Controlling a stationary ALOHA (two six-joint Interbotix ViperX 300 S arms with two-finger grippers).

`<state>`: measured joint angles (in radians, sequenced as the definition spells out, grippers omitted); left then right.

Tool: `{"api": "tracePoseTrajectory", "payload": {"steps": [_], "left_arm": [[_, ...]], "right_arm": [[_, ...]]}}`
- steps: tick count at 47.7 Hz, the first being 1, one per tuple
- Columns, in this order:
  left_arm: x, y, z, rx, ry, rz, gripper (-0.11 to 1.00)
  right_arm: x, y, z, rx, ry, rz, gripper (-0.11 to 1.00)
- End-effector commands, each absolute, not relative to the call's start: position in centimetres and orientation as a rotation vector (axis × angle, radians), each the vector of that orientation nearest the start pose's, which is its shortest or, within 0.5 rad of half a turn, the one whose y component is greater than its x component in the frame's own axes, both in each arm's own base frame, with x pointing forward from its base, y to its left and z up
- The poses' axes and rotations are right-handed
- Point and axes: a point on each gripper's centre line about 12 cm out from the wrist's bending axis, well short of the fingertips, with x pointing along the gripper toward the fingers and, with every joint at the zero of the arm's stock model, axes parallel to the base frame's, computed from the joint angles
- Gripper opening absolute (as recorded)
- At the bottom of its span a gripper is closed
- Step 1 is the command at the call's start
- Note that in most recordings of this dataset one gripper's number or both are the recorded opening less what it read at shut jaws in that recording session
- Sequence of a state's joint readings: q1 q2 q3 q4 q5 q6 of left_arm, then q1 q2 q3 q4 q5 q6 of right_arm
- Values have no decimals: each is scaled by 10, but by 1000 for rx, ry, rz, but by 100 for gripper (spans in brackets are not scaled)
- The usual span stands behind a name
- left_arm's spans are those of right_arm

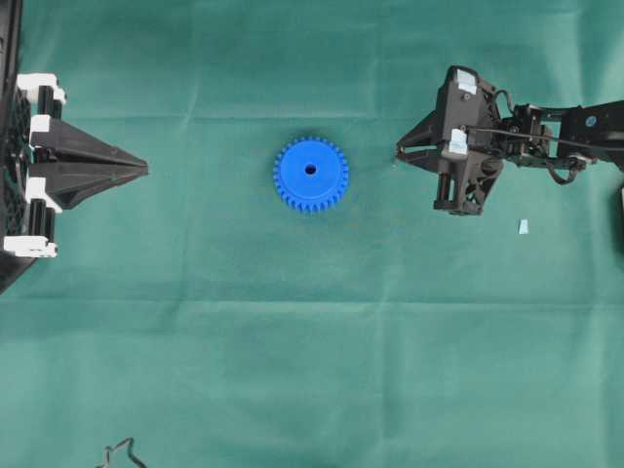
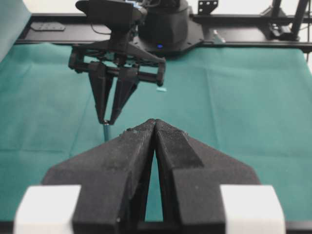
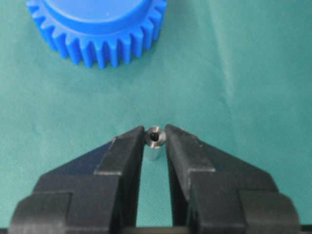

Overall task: Insert the shaft into the center hole of the gear.
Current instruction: 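Close the right gripper on the silver shaft and lift it, then carry the shaft with the right gripper over the blue gear's hole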

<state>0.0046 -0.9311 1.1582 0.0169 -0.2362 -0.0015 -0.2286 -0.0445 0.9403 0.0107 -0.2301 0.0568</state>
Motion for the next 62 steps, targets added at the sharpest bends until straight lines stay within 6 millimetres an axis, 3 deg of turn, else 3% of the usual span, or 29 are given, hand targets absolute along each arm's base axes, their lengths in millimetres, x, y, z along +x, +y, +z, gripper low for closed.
{"api": "tracePoseTrajectory", "payload": {"steps": [1,17,41,62], "left_arm": [[208,1,297,16,-32,3,2],[207,1,296,15,-24,3,2],[207,1,296,15,-26,3,2],[207,1,298,13,-31,3,2]], "right_arm": [[321,-76,128,141,638,-247,16],[322,-76,132,142,633,-248,16],[318,-74,202,134,670,-241,16],[319,-75,204,138,676,-242,16]]}}
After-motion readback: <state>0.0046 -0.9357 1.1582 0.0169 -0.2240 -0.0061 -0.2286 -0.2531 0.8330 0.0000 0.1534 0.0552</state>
